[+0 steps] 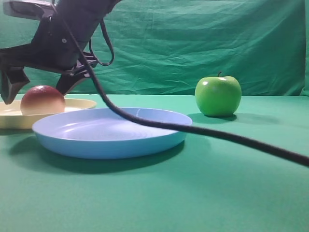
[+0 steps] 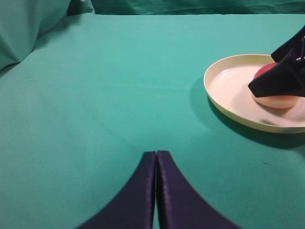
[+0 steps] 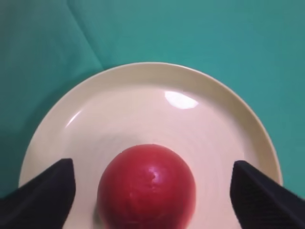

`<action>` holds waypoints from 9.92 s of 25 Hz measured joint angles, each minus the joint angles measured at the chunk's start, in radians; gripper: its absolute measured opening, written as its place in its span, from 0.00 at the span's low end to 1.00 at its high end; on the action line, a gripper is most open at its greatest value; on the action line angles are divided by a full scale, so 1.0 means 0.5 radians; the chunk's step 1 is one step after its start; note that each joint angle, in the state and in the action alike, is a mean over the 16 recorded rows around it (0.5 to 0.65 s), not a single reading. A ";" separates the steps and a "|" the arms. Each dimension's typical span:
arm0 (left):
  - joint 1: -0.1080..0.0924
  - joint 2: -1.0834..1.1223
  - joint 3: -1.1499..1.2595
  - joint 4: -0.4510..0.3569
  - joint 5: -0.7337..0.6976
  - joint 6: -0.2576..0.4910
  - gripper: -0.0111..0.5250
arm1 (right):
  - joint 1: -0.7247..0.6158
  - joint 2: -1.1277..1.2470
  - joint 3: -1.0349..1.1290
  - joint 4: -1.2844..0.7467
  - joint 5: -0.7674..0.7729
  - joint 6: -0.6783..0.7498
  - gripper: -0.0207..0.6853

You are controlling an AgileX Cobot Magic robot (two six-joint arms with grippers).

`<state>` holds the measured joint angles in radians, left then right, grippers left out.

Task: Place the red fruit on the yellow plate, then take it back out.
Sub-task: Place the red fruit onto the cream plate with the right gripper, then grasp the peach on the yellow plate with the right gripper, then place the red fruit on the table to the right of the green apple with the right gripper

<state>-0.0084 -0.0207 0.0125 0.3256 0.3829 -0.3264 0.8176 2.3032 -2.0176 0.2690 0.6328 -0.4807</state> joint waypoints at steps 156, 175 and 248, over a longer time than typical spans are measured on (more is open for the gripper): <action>0.000 0.000 0.000 0.000 0.000 0.000 0.02 | -1.028 -2.635 2.244 -0.219 -0.332 0.769 0.03; 0.000 0.000 0.000 0.000 0.000 0.000 0.02 | -0.359 -1.368 1.202 -0.125 0.093 0.329 0.03; 0.000 0.000 0.000 0.000 0.000 0.000 0.02 | -0.485 -1.123 0.726 -0.063 0.236 0.394 0.34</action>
<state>-0.0084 -0.0207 0.0125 0.3256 0.3829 -0.3264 0.5751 1.7416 -1.6547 0.2375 0.7505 -0.2839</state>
